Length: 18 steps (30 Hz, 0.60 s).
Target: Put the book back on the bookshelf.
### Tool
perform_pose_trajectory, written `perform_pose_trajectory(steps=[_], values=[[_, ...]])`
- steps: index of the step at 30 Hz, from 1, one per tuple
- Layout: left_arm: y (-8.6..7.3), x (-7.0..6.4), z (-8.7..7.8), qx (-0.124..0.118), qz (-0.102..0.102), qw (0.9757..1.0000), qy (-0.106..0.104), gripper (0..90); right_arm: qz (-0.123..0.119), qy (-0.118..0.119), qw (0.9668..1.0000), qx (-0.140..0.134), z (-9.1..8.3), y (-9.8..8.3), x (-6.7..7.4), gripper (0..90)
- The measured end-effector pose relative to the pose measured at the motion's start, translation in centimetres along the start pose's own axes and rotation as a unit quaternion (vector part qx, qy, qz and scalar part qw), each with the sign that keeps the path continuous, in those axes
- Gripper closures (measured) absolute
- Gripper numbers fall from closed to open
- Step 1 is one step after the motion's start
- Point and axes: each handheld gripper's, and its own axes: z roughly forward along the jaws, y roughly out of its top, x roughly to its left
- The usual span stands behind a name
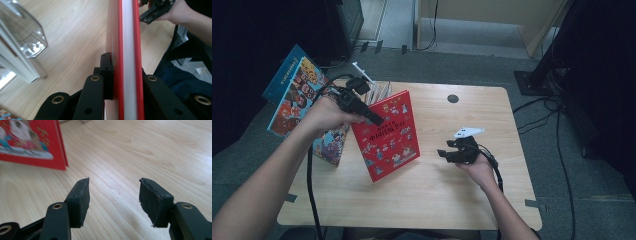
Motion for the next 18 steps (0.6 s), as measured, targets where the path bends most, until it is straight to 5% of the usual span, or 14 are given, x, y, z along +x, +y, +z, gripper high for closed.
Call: perform_pose_trajectory(steps=[18], values=[[-3.9,1.6,-3.6,-0.029,-0.042,0.9984,0.023,80.0,-0.001,-0.037,0.9992,0.012,1.5,-1.6,-0.7,42.4]])
